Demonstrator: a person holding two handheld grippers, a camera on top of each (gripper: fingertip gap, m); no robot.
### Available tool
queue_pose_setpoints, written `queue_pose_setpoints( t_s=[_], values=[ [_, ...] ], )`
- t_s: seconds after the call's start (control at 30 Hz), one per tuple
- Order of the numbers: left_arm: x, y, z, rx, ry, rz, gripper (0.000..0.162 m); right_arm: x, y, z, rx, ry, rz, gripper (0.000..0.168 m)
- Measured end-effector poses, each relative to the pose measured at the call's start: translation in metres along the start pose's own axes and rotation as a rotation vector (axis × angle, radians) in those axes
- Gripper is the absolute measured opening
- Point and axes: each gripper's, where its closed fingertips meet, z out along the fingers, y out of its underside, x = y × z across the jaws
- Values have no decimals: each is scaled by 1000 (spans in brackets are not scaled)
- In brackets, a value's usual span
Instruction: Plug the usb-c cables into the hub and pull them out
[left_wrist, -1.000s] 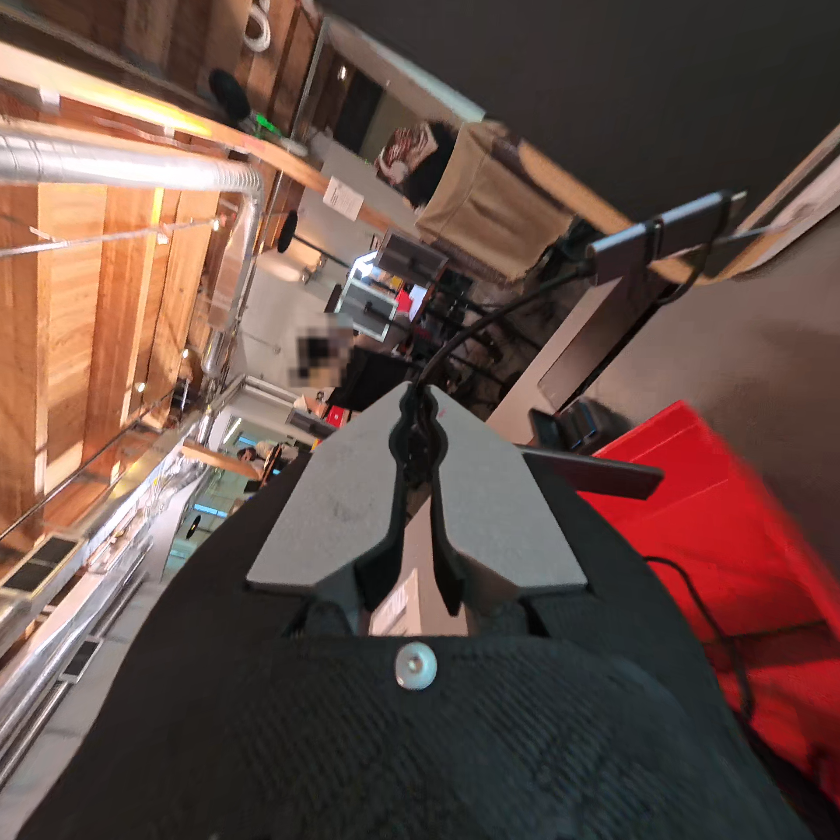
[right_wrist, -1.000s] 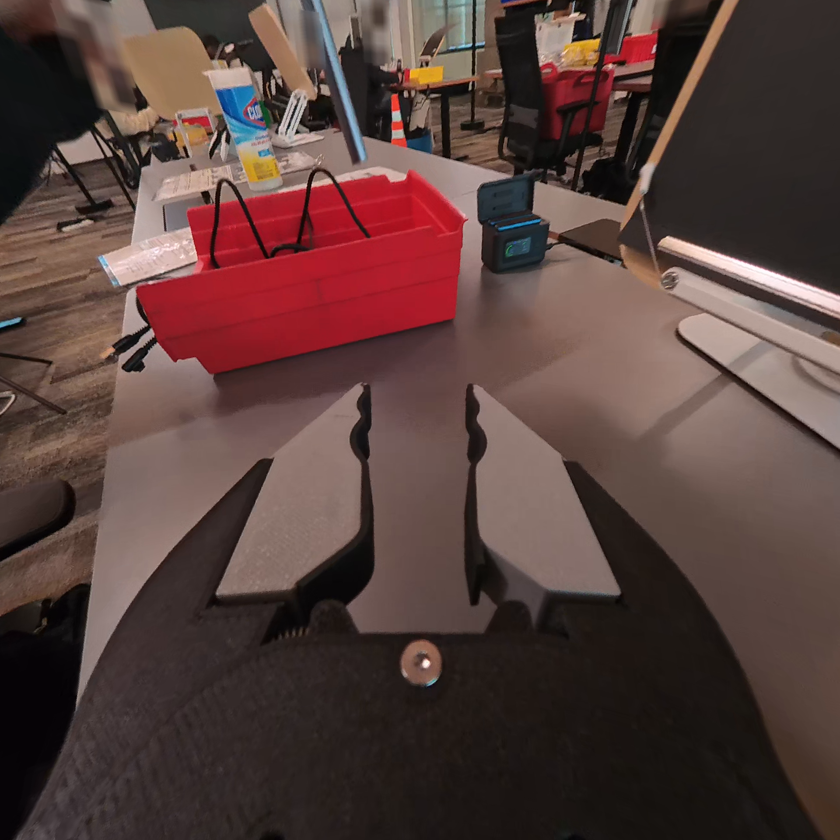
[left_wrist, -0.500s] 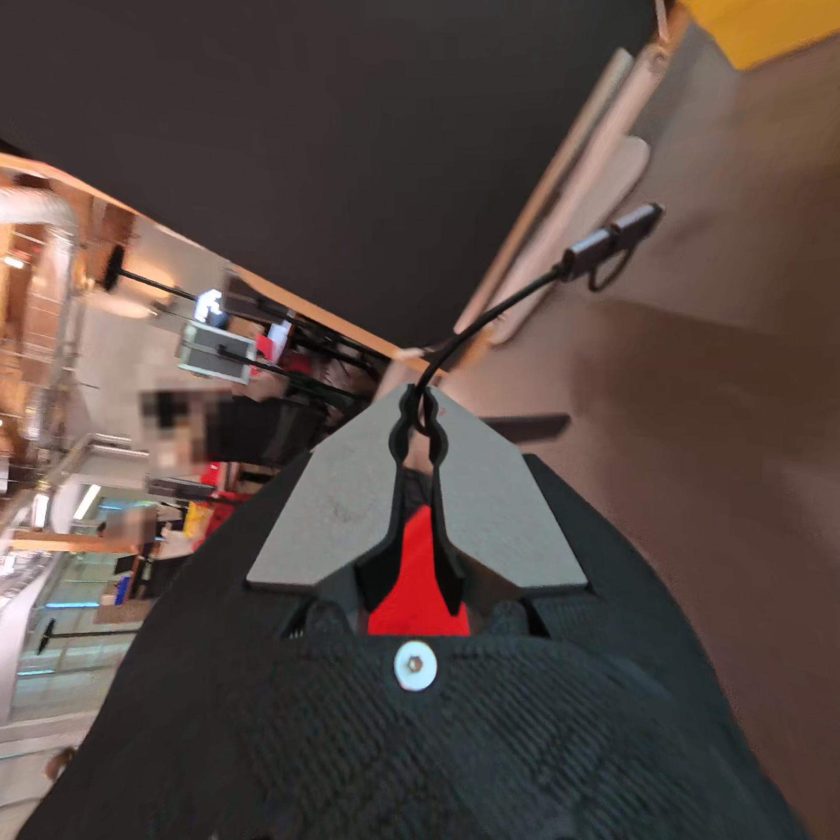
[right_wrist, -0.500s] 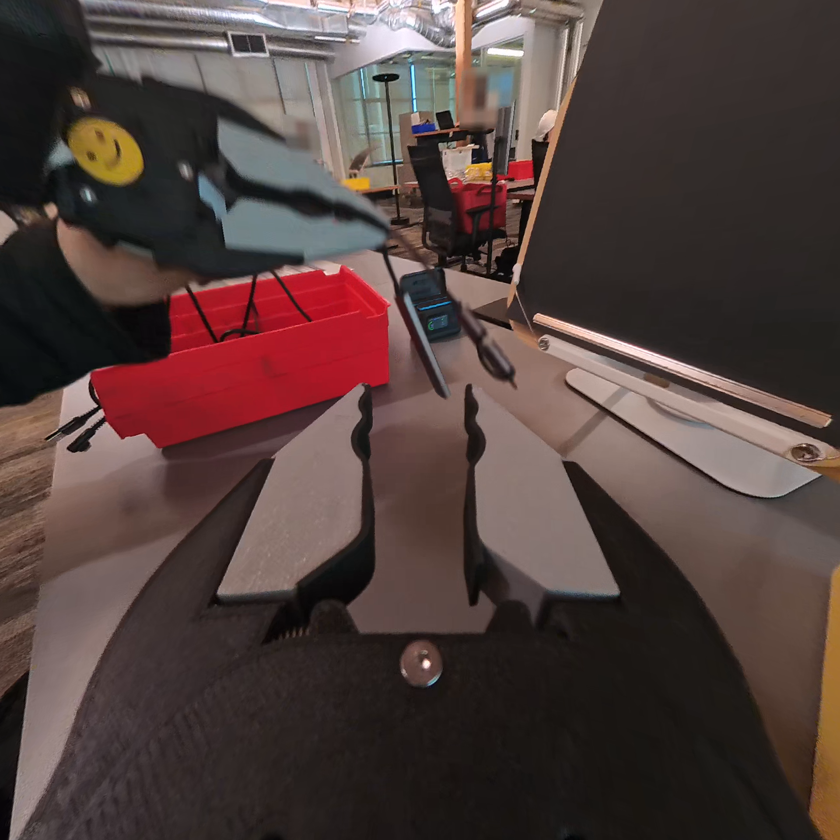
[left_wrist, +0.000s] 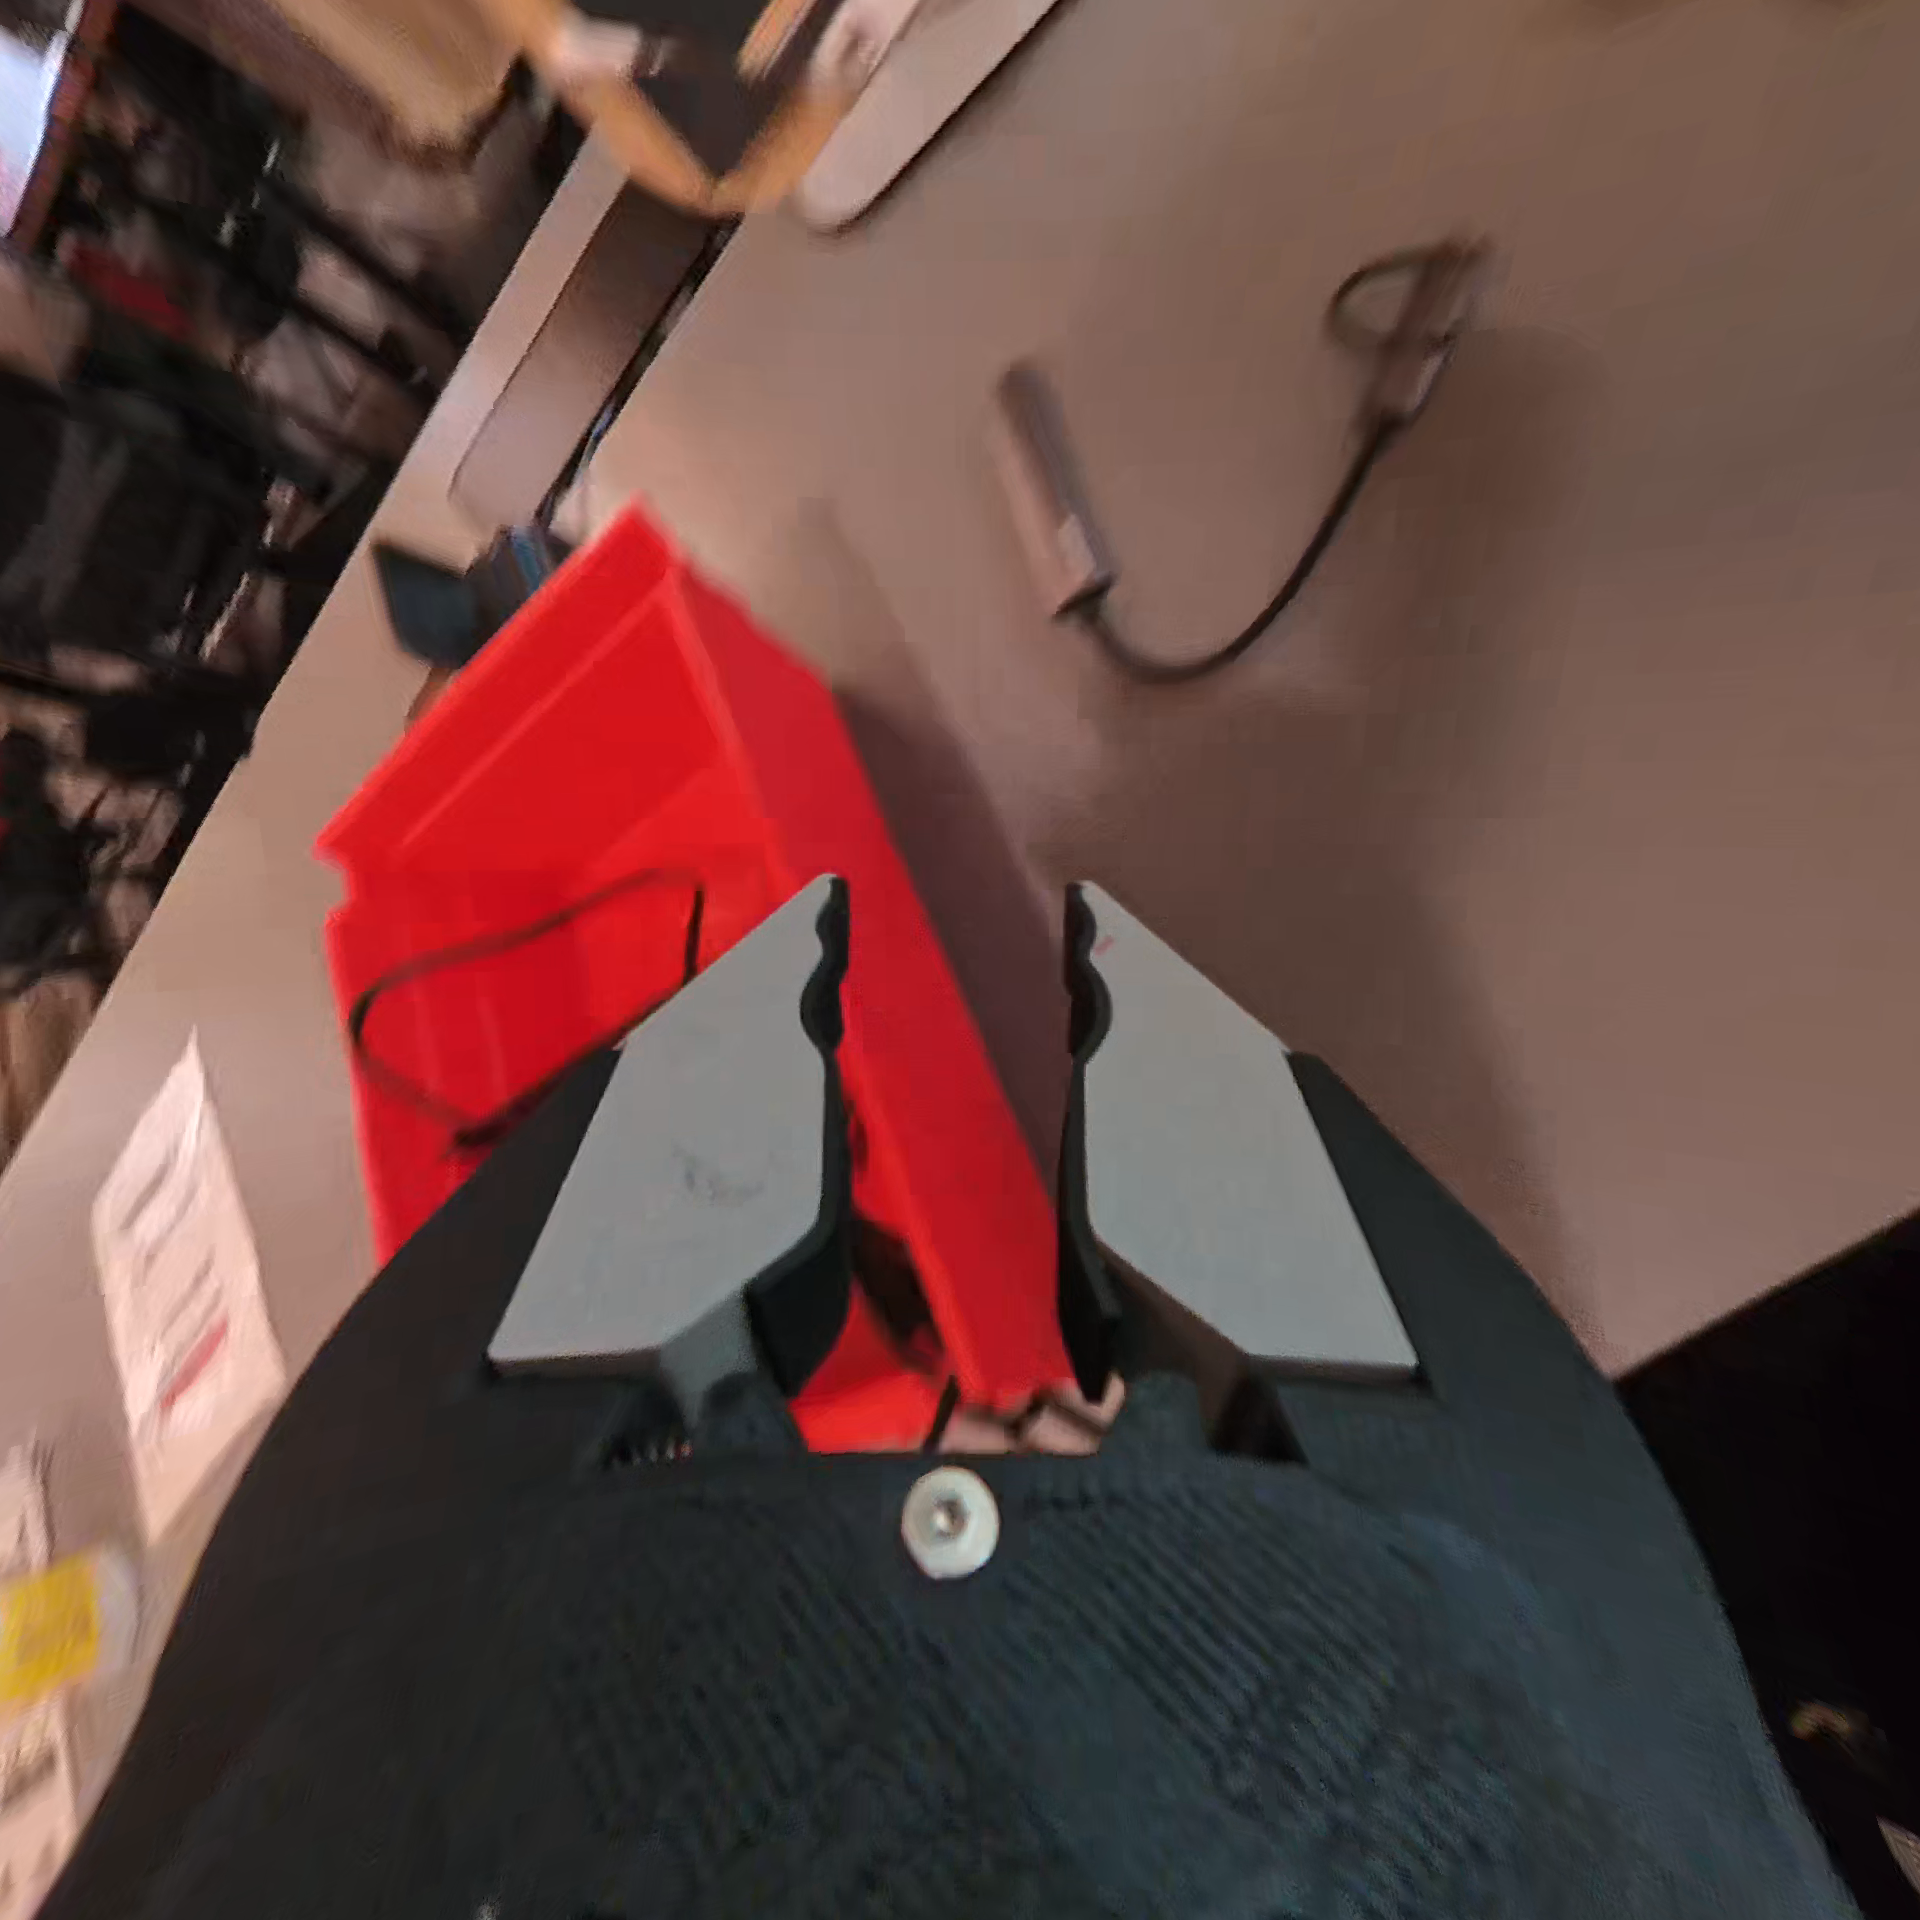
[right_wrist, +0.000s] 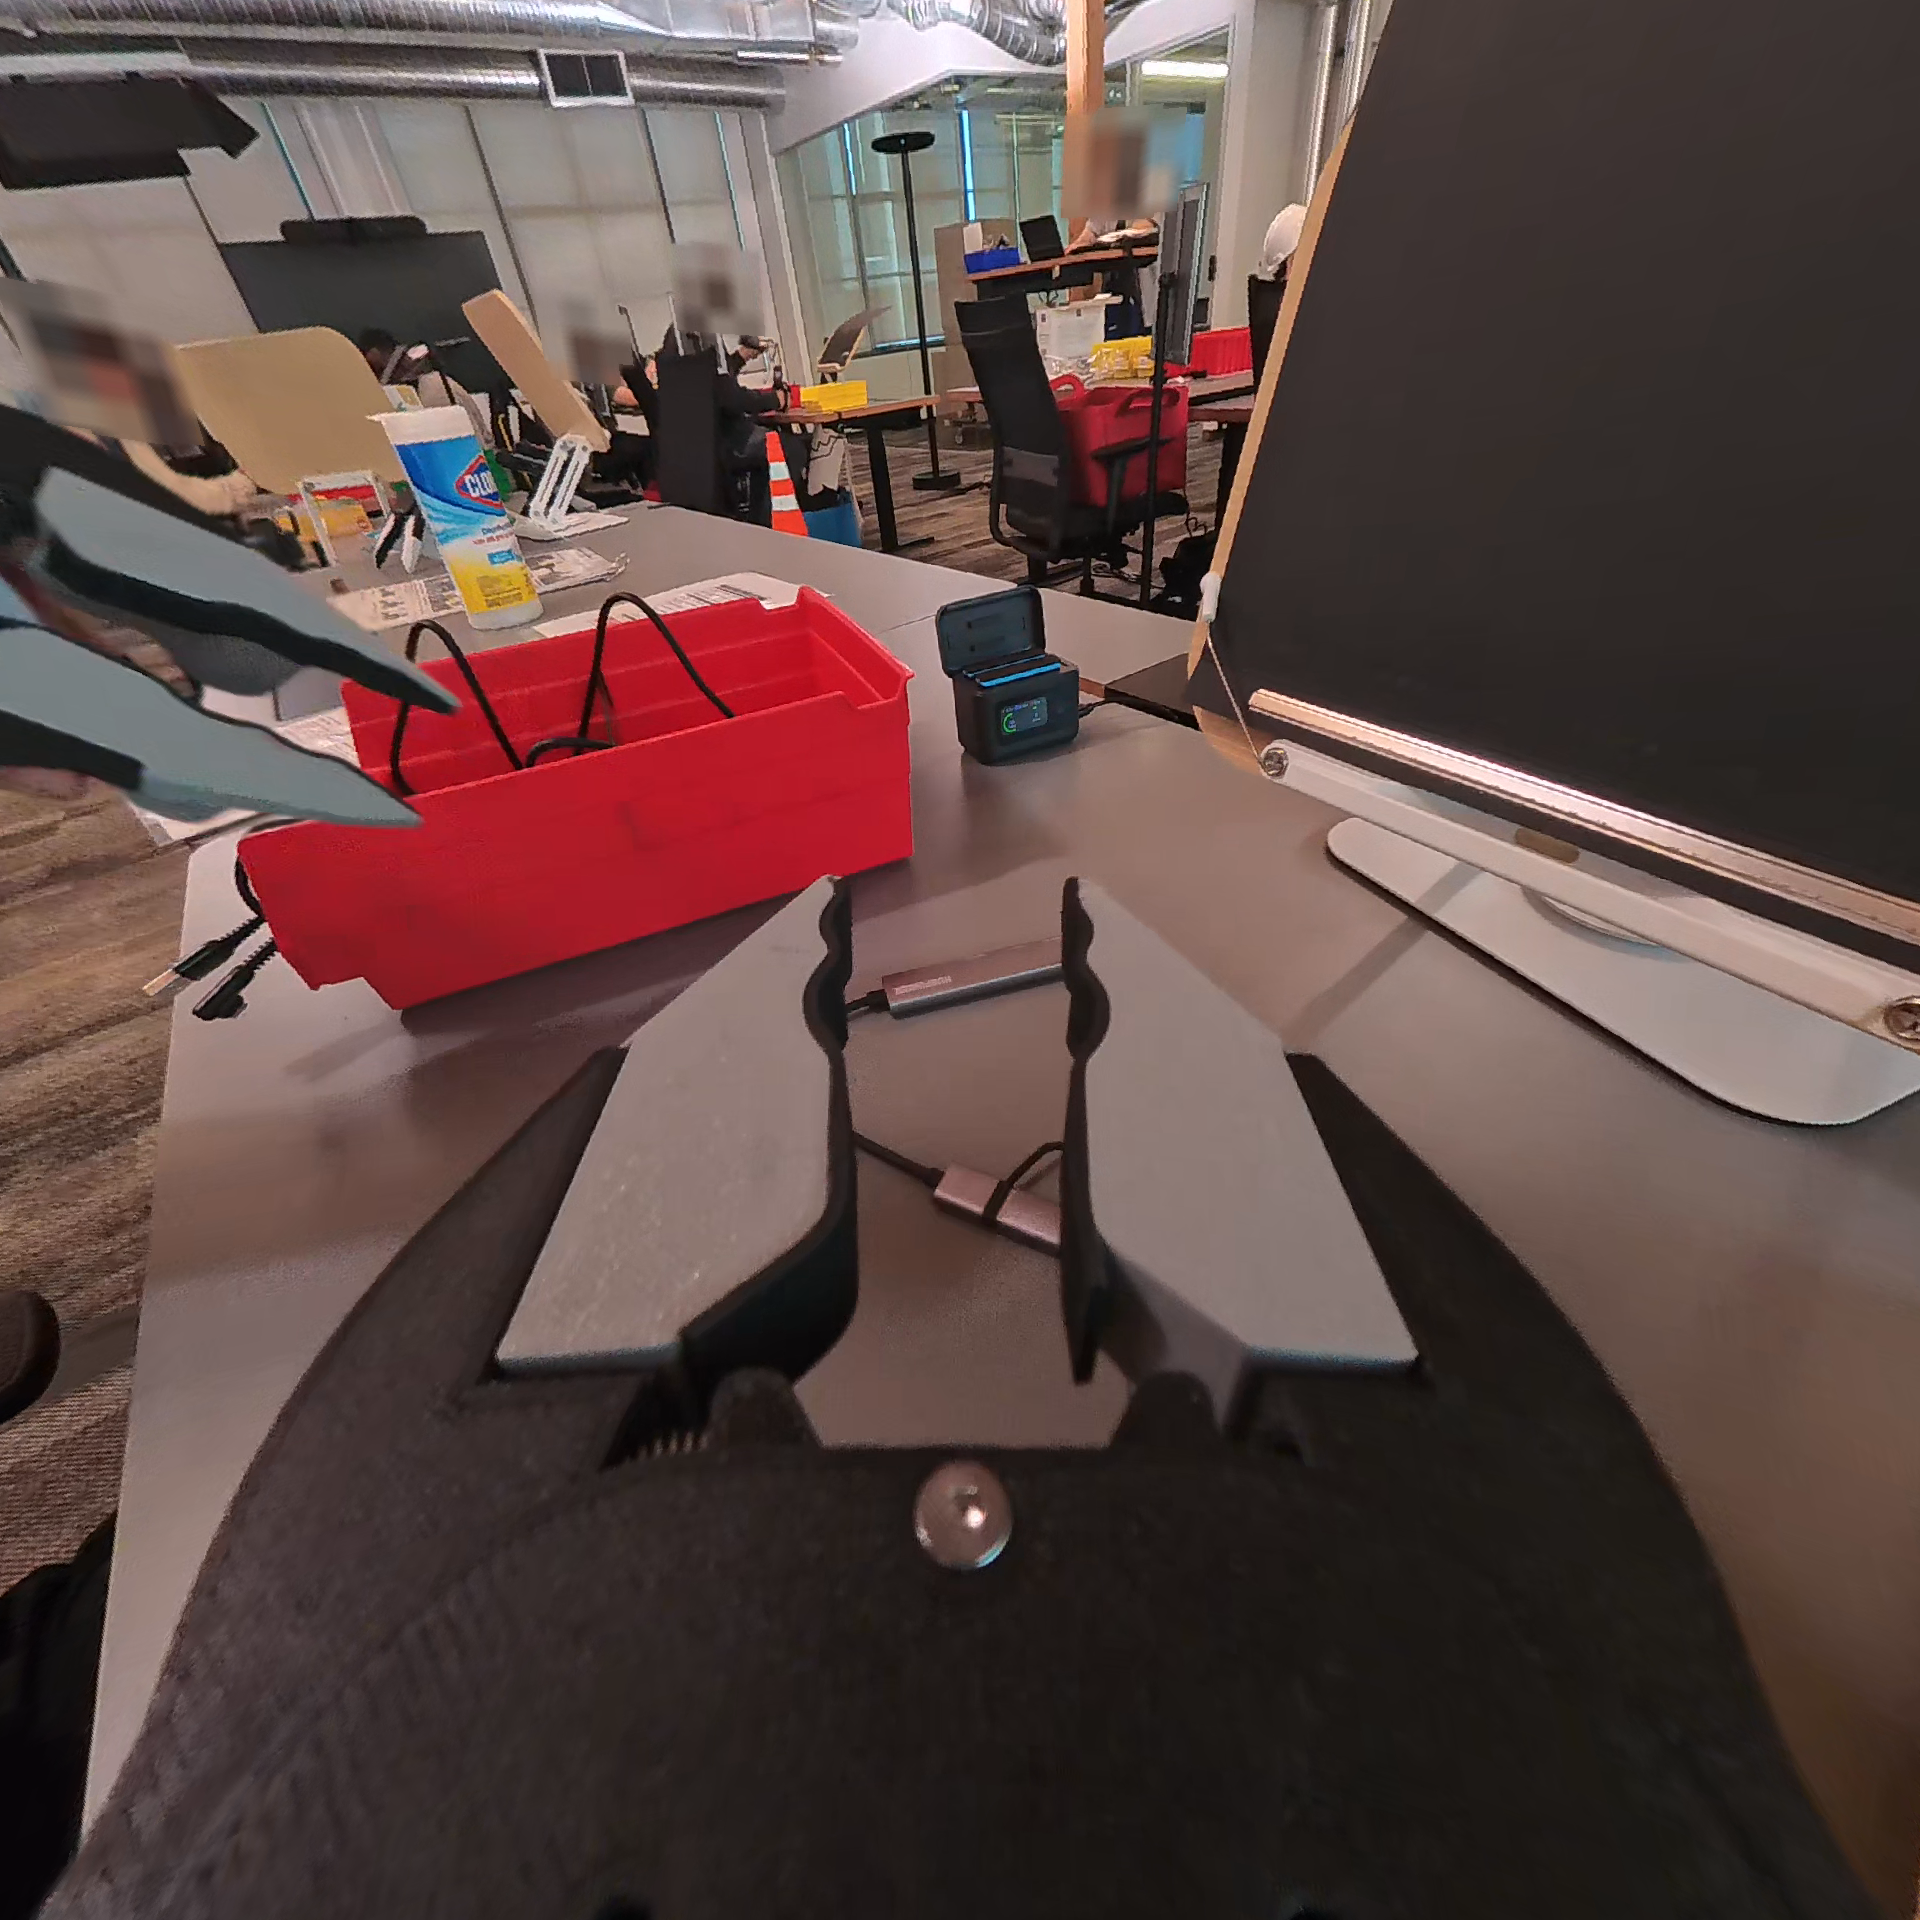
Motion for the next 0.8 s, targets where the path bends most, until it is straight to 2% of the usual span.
queue_pose_setpoints(
  t_s=[0.03,0.13,0.2,0.27,0.33,0.43,0.57,0.67,0.8],
  values=[
    [-10,19,-10,-31,-23,-33,39,-1,1,0,-3,-3,1,38],
    [-30,71,-38,-92,-51,-143,33,-4,2,2,-9,-10,-6,38],
    [-29,97,-48,-107,-2,-222,30,-7,3,3,-13,-15,-14,38],
    [-24,112,-47,-106,30,-253,8,-9,4,4,-21,-20,-24,38],
    [-17,122,-34,-110,42,-263,2,-11,9,7,-37,-20,-33,38],
    [3,118,-12,-101,100,-290,0,-10,15,10,-60,-9,-45,38],
    [32,82,-6,13,229,-280,0,-7,19,12,-73,0,-44,38],
    [7,77,-16,25,136,-230,8,-4,23,13,-88,5,-38,38],
    [-74,103,-35,-64,-151,-221,20,-5,25,15,-93,-5,-31,37]
  ],
)
